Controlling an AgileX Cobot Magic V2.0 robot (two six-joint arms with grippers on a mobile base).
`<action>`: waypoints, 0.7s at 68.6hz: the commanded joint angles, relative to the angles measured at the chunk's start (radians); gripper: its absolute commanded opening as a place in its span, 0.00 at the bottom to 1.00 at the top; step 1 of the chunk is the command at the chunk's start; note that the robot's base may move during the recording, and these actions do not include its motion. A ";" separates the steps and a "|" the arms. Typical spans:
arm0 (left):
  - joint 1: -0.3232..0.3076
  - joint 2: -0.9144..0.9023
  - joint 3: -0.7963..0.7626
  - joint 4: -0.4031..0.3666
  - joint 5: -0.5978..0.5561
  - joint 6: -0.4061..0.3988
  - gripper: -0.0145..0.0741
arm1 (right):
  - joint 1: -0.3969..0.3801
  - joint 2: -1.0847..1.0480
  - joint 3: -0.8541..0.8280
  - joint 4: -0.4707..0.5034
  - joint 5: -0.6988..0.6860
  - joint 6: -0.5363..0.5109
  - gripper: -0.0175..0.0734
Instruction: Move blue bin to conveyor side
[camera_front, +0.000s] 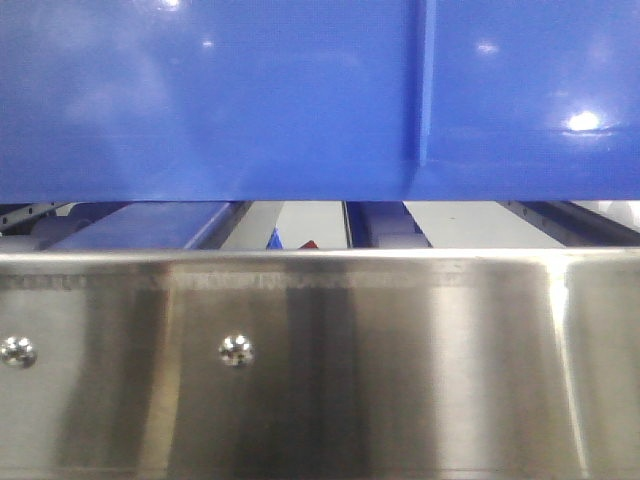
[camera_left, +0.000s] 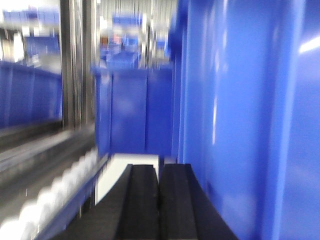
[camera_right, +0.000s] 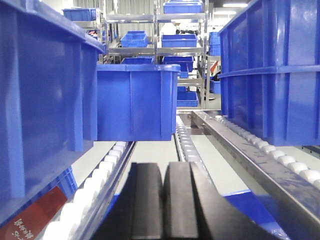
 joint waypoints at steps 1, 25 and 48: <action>-0.006 -0.002 -0.063 -0.002 -0.015 0.002 0.13 | -0.005 -0.003 -0.081 0.004 -0.001 0.002 0.12; -0.011 0.085 -0.589 0.085 0.510 0.002 0.49 | -0.005 0.120 -0.478 0.004 0.232 0.002 0.69; -0.094 0.362 -0.868 0.039 0.647 0.002 0.78 | 0.001 0.369 -0.607 0.002 0.233 -0.012 0.81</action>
